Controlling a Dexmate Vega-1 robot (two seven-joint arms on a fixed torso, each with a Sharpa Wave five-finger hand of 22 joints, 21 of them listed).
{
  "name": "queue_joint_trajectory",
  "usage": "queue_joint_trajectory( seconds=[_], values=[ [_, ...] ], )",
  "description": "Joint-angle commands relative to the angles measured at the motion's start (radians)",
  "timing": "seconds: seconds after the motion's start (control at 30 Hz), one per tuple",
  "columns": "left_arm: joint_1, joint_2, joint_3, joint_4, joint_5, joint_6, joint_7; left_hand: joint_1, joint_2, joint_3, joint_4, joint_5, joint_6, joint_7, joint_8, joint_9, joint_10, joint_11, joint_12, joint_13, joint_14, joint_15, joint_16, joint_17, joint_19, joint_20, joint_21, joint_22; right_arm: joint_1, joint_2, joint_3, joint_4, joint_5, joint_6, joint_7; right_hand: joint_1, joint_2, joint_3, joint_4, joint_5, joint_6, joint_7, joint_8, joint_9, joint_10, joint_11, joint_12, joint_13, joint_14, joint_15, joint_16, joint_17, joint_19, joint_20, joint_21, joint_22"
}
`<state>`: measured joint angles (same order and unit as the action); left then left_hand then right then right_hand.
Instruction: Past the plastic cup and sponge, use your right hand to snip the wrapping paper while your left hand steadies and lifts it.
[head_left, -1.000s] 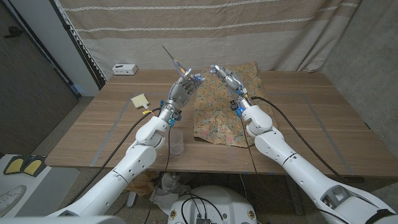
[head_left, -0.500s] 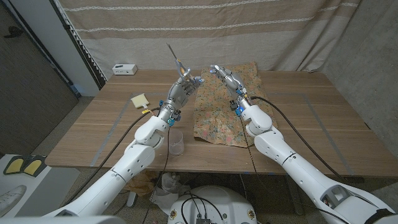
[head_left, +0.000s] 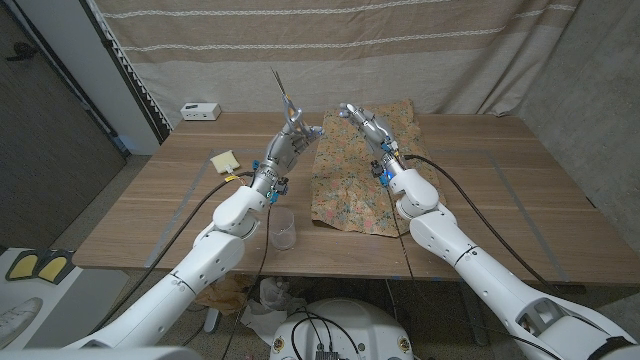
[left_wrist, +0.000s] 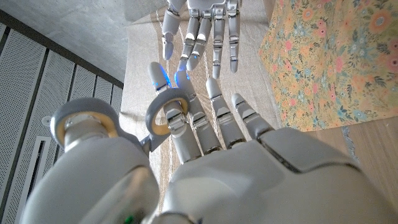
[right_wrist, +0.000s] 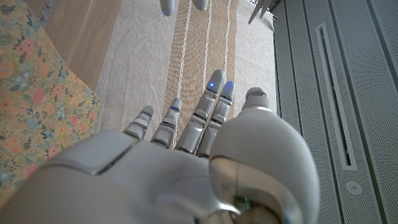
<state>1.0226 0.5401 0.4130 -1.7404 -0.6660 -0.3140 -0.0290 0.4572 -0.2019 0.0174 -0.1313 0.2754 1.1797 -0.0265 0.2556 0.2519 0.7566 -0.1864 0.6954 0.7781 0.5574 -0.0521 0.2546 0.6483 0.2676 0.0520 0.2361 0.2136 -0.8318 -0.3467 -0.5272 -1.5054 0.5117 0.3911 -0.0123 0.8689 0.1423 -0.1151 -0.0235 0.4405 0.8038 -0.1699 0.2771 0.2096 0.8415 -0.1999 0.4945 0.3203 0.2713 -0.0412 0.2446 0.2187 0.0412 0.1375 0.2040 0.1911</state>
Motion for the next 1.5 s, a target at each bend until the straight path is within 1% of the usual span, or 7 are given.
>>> queue_joint_trajectory(
  seconds=[0.03, 0.27, 0.47, 0.7, 0.83, 0.93, 1.5],
  values=[
    [-0.003, 0.031, -0.005, -0.013, 0.042, 0.022, 0.026, -0.02, 0.0, -0.034, -0.003, -0.001, -0.045, 0.03, -0.005, 0.006, -0.002, -0.012, 0.002, 0.005, -0.008, -0.122, -0.009, -0.001, -0.002, 0.014, -0.002, 0.001, -0.006, -0.01, 0.007, -0.015, -0.002, 0.002, -0.005, 0.012, 0.001, -0.002, -0.006, 0.001, 0.008, -0.004, 0.0, 0.0, 0.01, -0.002, -0.005, 0.0, 0.007, -0.157, 0.004, 0.002, 0.003, 0.008, 0.007, 0.0],
    [-0.004, 0.066, -0.016, -0.027, 0.063, 0.03, 0.021, -0.052, 0.0, -0.086, -0.002, -0.005, -0.07, 0.037, -0.012, 0.012, -0.024, -0.004, -0.003, 0.001, -0.024, -0.109, -0.022, -0.003, -0.008, 0.029, -0.006, -0.001, -0.008, -0.016, 0.01, -0.026, -0.008, 0.001, -0.011, 0.013, 0.001, -0.002, -0.008, 0.001, 0.009, -0.005, 0.0, 0.0, 0.009, -0.002, -0.007, 0.001, 0.008, -0.157, 0.005, 0.002, 0.003, 0.01, 0.007, 0.0],
    [0.001, 0.088, -0.029, -0.044, 0.056, 0.047, 0.019, -0.091, 0.007, -0.152, 0.001, -0.007, -0.08, 0.058, -0.01, 0.021, -0.022, 0.018, -0.005, -0.02, -0.008, -0.1, -0.023, -0.007, 0.028, 0.005, 0.012, 0.004, -0.01, -0.025, 0.016, -0.036, -0.024, 0.001, -0.026, 0.014, 0.001, -0.001, -0.009, 0.001, 0.009, -0.005, 0.0, 0.0, 0.009, -0.003, -0.008, 0.001, 0.008, -0.158, 0.005, 0.002, 0.004, 0.012, 0.007, 0.0],
    [0.005, 0.125, -0.039, -0.069, 0.053, 0.076, 0.008, -0.102, 0.01, -0.176, 0.001, -0.006, -0.088, 0.062, -0.011, 0.025, -0.029, 0.024, -0.001, -0.016, -0.011, -0.09, -0.028, -0.009, 0.028, 0.001, 0.017, 0.011, -0.02, -0.038, 0.03, -0.054, -0.04, -0.004, -0.054, 0.014, 0.0, -0.001, -0.01, 0.001, 0.008, -0.006, -0.001, 0.0, 0.007, -0.003, -0.01, 0.001, 0.007, -0.157, 0.005, 0.001, 0.004, 0.013, 0.007, 0.0],
    [-0.004, 0.165, -0.042, -0.079, 0.037, 0.107, -0.035, -0.116, 0.013, -0.205, 0.002, -0.004, -0.127, 0.067, -0.023, 0.03, -0.056, 0.03, -0.01, -0.022, -0.028, -0.078, -0.038, -0.012, 0.018, 0.012, 0.018, 0.018, -0.027, -0.048, 0.036, -0.069, -0.051, -0.01, -0.07, 0.013, -0.001, -0.002, -0.011, 0.001, 0.008, -0.005, -0.002, 0.0, 0.004, 0.0, -0.013, 0.0, 0.006, -0.156, 0.004, 0.001, 0.003, 0.013, 0.007, 0.0],
    [-0.013, 0.18, -0.045, -0.077, 0.012, 0.121, -0.072, -0.134, 0.018, -0.249, 0.004, 0.002, -0.207, 0.064, -0.047, 0.036, -0.099, 0.036, -0.028, -0.037, -0.075, -0.058, -0.061, -0.024, 0.001, 0.02, 0.018, 0.025, -0.031, -0.055, 0.04, -0.079, -0.055, -0.015, -0.077, 0.013, -0.002, -0.002, -0.012, 0.001, 0.0, -0.008, -0.006, -0.001, 0.002, -0.001, -0.016, -0.002, 0.002, -0.156, 0.003, 0.001, 0.003, 0.013, 0.007, 0.0],
    [0.036, 0.224, -0.083, -0.132, 0.031, 0.126, -0.027, -0.153, 0.022, -0.293, 0.008, 0.008, -0.202, 0.07, -0.034, 0.044, -0.089, 0.042, -0.022, -0.046, -0.062, -0.058, -0.055, -0.037, -0.007, 0.026, 0.022, 0.032, -0.066, -0.108, 0.058, -0.15, -0.074, -0.061, -0.103, 0.012, -0.004, -0.003, -0.014, 0.001, -0.005, -0.007, -0.01, -0.001, -0.002, -0.002, -0.025, -0.007, -0.001, -0.156, 0.002, 0.0, 0.001, 0.014, 0.006, -0.001]
  ],
)
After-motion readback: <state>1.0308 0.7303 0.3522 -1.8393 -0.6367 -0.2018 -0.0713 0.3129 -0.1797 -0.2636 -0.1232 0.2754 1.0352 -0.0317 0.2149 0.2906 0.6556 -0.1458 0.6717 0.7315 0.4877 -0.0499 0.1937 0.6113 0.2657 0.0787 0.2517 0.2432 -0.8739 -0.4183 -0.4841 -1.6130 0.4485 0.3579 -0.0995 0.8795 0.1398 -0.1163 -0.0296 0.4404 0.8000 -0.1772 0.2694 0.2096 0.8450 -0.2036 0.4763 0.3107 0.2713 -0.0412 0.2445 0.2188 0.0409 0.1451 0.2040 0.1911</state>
